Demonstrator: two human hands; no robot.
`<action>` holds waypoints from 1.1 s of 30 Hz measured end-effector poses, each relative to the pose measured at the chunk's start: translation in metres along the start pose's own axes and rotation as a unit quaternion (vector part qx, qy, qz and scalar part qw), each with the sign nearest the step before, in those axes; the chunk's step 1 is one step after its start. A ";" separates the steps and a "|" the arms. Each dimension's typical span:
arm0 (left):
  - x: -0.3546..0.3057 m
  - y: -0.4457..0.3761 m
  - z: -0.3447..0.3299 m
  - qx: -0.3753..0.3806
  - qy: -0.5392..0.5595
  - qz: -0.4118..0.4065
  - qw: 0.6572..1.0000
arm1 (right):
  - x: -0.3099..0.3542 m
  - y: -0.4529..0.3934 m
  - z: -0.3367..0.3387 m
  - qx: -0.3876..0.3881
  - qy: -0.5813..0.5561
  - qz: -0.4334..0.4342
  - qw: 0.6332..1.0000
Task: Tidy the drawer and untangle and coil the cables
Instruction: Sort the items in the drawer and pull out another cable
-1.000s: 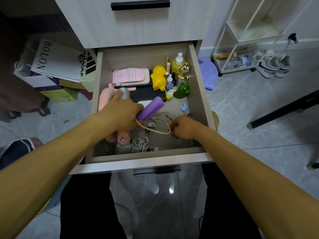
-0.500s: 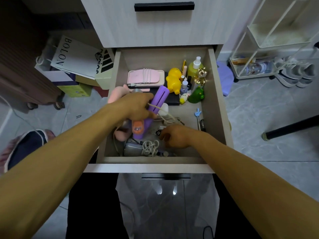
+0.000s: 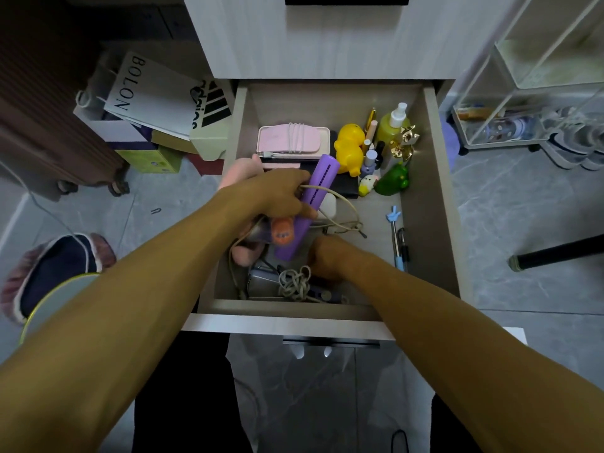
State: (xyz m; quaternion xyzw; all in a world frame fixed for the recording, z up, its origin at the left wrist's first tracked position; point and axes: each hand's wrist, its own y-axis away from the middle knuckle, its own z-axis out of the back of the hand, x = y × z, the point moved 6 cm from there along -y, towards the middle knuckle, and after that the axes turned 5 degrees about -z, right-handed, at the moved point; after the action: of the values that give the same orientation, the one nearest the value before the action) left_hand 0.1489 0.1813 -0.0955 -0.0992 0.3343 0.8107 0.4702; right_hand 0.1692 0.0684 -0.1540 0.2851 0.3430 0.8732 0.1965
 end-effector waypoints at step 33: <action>0.004 -0.001 -0.015 -0.041 -0.024 -0.023 0.999 | -0.049 0.003 0.007 -0.058 -0.001 -0.098 0.993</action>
State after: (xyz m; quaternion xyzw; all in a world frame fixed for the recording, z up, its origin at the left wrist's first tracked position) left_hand 0.1448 0.1747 -0.1095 -0.1068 0.2869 0.8151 0.4919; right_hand 0.2103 0.0438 -0.1651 0.2388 0.3180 0.8679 0.2976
